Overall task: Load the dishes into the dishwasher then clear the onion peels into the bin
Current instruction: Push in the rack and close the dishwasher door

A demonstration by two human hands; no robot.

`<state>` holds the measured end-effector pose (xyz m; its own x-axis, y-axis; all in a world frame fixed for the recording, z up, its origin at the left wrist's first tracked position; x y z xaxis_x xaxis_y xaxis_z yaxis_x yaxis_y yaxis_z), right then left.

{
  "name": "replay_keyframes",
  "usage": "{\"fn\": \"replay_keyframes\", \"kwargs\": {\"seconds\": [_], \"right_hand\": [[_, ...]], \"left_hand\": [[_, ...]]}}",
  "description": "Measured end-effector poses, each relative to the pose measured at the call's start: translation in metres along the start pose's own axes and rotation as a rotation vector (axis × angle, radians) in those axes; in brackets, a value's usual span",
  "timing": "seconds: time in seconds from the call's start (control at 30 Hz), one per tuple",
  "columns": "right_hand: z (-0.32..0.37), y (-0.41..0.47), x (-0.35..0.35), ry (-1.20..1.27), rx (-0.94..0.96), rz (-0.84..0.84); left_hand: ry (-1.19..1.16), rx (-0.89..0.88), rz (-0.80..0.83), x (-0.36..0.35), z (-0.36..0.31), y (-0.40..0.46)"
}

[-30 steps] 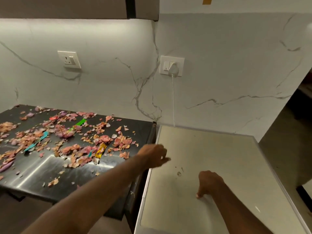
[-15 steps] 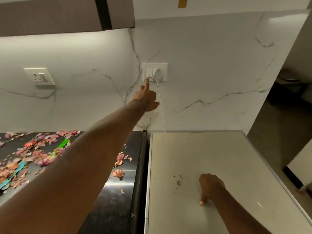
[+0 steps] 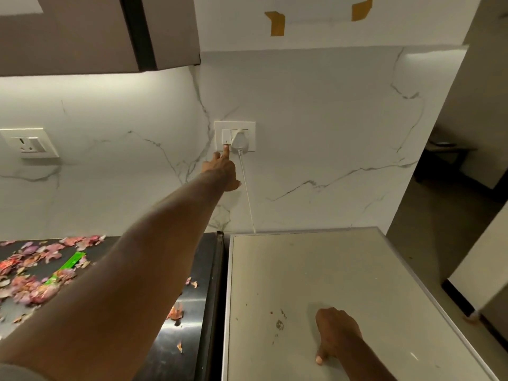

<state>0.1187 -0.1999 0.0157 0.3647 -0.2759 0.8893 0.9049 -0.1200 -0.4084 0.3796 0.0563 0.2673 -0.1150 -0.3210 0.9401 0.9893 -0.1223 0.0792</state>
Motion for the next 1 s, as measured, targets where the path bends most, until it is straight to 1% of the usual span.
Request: {"fn": "replay_keyframes", "kwargs": {"seconds": [0.07,0.13,0.17,0.2,0.33,0.43,0.53,0.6,0.67,0.83,1.0], "right_hand": [[0.001,0.002,0.0,-0.009,-0.013,0.02],[0.003,0.005,-0.002,-0.025,-0.033,0.037],[0.004,0.006,-0.003,-0.025,-0.037,0.035],[0.003,0.007,-0.003,-0.016,-0.036,0.025],[0.002,0.014,-0.005,-0.003,-0.044,0.004],[0.003,0.019,-0.005,0.008,-0.052,0.005],[0.007,0.021,0.003,-0.006,-0.056,0.012],[0.01,0.021,0.007,-0.033,-0.055,0.035],[0.014,0.019,0.01,-0.053,-0.057,0.062],[0.015,0.017,0.016,-0.083,-0.018,0.102],[0.008,0.007,0.014,-0.073,0.015,0.071]], "left_hand": [[0.011,-0.01,-0.132,-0.005,-0.004,0.001],[0.007,0.021,-0.277,-0.007,-0.007,0.001],[-0.001,0.04,-0.318,-0.008,-0.008,0.001],[0.001,0.047,-0.319,-0.009,-0.008,0.003],[0.025,0.015,-0.182,-0.019,-0.007,0.014],[0.026,-0.007,-0.189,-0.017,-0.011,0.015],[-0.067,-0.048,-0.192,-0.017,-0.021,0.006],[-0.133,-0.101,-0.154,-0.025,-0.036,-0.009],[-0.177,-0.159,-0.095,-0.042,-0.058,-0.033],[-0.341,-0.323,0.055,-0.11,-0.12,-0.121],[-0.541,-0.391,0.197,-0.17,-0.158,-0.223]]}}
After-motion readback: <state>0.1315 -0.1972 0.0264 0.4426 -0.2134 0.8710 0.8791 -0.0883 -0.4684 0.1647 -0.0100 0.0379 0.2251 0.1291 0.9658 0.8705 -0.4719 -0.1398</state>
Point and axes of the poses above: each hand's wrist, its own y-axis towards the middle knuckle, its own x-axis out of the back of the hand, z = x × y, the point moved 3 cm from there along y, towards the middle knuckle, and after that the axes turned 9 degrees about y, right-handed, at the moved point
